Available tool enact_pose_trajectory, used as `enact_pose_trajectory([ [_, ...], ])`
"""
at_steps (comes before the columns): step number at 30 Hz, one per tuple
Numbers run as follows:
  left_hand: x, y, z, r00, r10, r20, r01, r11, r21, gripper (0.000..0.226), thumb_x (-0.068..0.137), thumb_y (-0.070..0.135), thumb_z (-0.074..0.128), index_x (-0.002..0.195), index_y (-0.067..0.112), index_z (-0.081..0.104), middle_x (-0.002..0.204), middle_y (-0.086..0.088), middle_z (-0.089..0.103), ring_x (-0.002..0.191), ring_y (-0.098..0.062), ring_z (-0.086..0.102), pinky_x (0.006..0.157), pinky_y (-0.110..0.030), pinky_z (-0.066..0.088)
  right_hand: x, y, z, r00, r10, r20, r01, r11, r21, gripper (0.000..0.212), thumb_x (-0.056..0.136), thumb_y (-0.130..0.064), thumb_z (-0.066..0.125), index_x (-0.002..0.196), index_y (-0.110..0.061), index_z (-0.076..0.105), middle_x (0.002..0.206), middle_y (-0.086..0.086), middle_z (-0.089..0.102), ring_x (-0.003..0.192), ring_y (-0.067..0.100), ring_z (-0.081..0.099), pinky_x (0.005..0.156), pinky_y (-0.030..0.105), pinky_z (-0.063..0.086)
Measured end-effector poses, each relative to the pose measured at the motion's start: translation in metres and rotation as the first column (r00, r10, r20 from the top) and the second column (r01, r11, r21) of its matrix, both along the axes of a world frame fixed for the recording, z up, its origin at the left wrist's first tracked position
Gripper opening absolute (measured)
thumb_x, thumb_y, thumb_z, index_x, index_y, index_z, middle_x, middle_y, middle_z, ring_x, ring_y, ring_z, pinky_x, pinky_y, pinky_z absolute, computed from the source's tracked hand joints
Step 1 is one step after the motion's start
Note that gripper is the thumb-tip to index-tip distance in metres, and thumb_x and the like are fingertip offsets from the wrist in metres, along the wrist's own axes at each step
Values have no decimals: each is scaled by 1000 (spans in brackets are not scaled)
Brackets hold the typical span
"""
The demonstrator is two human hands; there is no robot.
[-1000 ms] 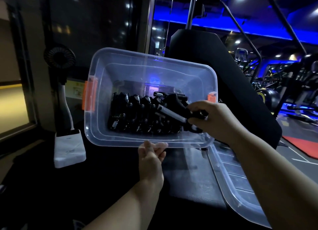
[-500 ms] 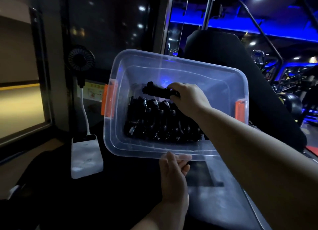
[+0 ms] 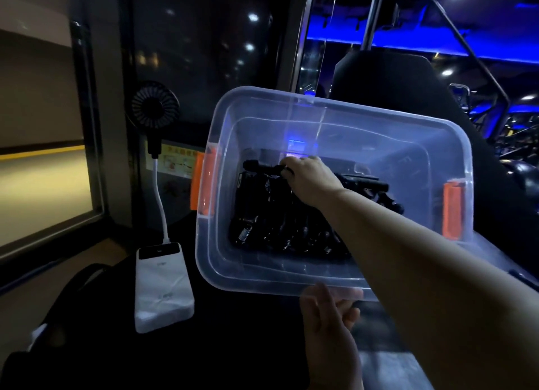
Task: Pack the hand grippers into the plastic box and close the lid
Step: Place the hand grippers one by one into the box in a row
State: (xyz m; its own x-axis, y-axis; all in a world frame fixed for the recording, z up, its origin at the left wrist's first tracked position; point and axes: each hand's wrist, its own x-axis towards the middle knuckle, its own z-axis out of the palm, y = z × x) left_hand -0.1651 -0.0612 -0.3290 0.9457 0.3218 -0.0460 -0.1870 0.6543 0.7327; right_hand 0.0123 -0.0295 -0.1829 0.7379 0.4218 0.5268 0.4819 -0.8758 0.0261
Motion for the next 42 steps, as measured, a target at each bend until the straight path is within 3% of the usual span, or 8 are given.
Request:
enact_pose_trajectory([
  [4, 2, 0, 1, 1000, -4, -4, 4, 997, -75, 24, 96, 37, 38, 92, 21, 55, 78, -3, 74, 77, -15, 72, 69, -30, 46, 2, 2, -7, 997, -60, 42, 62, 997, -35, 33, 100, -40, 33, 122, -24, 52, 123, 3, 58, 119, 28, 44, 97, 46, 31],
  [9, 0, 1, 2, 1000, -8, -2, 8, 995, -95, 22, 97, 34, 38, 87, 23, 55, 76, -2, 74, 76, -15, 72, 70, -31, 45, 0, -2, -12, 1000, -14, 22, 14, 1000, 18, 38, 97, -40, 40, 133, -28, 44, 130, 6, 51, 123, 29, 42, 99, 48, 31],
  [18, -2, 1, 0, 999, -21, 34, 21, 1000, -1, 33, 98, 41, 30, 103, 14, 49, 86, -4, 75, 84, -12, 71, 72, -28, 45, -13, -18, -10, 1000, -10, 27, 7, 993, 121, 51, 92, -47, 47, 139, -30, 34, 136, 4, 40, 125, 29, 36, 101, 47, 28],
  [26, -7, 3, 6, 999, 46, 25, -46, 999, -11, 27, 101, 31, 33, 106, 9, 49, 80, -10, 73, 77, -15, 71, 71, -29, 45, -43, -65, -12, 998, -63, 8, 61, 985, 159, 50, 92, -51, 44, 138, -32, 36, 137, 3, 40, 128, 28, 33, 103, 43, 26],
  [31, -7, 2, 9, 997, 76, -6, -76, 996, -40, 23, 100, 33, 35, 94, 18, 52, 75, -10, 71, 76, -20, 68, 68, -31, 46, -82, -118, -26, 994, -47, 99, 24, 973, 228, 43, 93, -43, 49, 132, -26, 46, 132, 7, 47, 124, 31, 37, 102, 44, 29],
  [36, -6, 2, 6, 996, 83, 16, -84, 996, 40, 31, 100, 38, 31, 87, 16, 48, 77, -8, 73, 79, -19, 71, 72, -30, 46, -116, -195, -38, 946, -65, 318, -57, 932, 358, 38, 91, -36, 44, 110, -9, 62, 106, 11, 62, 100, 33, 55, 91, 37, 37],
  [39, -7, 1, 7, 996, 87, 30, -89, 995, 45, 31, 100, 39, 32, 85, 17, 47, 75, -5, 73, 79, -16, 71, 72, -30, 46, -129, -245, -49, 935, -143, 324, -10, 904, 428, 33, 91, -33, 42, 99, -7, 60, 98, 12, 61, 93, 34, 55, 85, 38, 39],
  [42, -8, 0, 8, 995, 89, 41, -91, 995, 47, 29, 100, 39, 31, 84, 19, 45, 73, -3, 73, 78, -14, 72, 71, -30, 46, -134, -289, -67, 937, -277, 211, 143, 858, 494, 22, 92, -29, 48, 95, -11, 59, 99, 11, 61, 97, 34, 53, 86, 38, 39],
])
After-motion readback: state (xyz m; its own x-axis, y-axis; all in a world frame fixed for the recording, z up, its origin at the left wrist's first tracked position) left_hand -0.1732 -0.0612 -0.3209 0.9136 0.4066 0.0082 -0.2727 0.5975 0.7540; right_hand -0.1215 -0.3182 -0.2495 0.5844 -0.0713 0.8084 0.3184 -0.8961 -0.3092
